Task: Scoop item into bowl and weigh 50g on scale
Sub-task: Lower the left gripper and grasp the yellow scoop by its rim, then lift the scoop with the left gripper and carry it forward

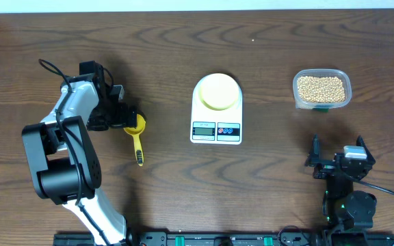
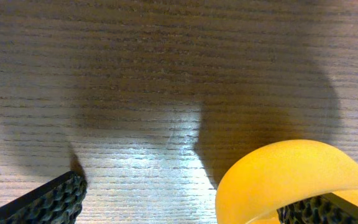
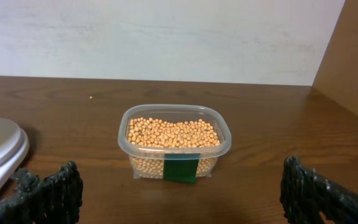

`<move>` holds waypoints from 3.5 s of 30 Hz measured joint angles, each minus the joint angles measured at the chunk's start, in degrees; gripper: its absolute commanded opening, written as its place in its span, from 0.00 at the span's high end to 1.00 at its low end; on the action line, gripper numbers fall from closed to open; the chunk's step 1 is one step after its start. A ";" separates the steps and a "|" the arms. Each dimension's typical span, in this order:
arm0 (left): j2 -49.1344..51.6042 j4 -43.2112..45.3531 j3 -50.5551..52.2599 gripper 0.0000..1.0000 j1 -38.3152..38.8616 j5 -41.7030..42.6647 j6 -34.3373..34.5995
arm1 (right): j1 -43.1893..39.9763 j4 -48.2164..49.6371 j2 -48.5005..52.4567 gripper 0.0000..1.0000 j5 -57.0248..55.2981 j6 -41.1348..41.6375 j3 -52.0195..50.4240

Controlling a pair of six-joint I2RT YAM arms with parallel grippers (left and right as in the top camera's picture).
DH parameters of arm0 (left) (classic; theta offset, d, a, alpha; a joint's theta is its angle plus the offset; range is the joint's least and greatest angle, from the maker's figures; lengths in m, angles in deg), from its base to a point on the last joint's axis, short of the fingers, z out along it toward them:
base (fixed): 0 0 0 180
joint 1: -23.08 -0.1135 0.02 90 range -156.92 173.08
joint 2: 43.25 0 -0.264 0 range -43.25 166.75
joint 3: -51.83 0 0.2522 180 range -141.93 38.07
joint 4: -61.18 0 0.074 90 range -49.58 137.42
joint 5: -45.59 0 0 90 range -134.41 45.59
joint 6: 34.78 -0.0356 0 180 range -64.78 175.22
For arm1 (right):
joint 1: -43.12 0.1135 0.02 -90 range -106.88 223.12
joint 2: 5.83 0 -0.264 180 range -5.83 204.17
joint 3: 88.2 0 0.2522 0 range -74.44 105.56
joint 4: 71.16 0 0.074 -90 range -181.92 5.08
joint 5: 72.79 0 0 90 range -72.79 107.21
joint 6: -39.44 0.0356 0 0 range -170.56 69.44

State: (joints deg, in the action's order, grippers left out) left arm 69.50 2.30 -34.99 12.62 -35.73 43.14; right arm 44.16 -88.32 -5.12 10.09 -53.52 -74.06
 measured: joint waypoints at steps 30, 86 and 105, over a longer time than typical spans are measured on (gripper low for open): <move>0.00 0.57 0.00 0.71 0.00 -0.02 -0.24 | 0.00 0.00 0.00 0.01 0.00 0.02 0.00; -24.79 8.46 0.00 0.92 0.00 0.00 8.57 | 0.00 -0.02 0.00 0.01 0.00 0.02 0.00; -24.79 31.54 0.00 0.92 0.00 0.02 25.46 | 0.00 -0.02 0.00 0.01 0.00 0.00 0.00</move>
State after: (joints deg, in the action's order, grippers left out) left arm 44.71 33.84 -34.99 12.62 -35.70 68.61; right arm 44.16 -88.34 -5.12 10.09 -53.52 -74.06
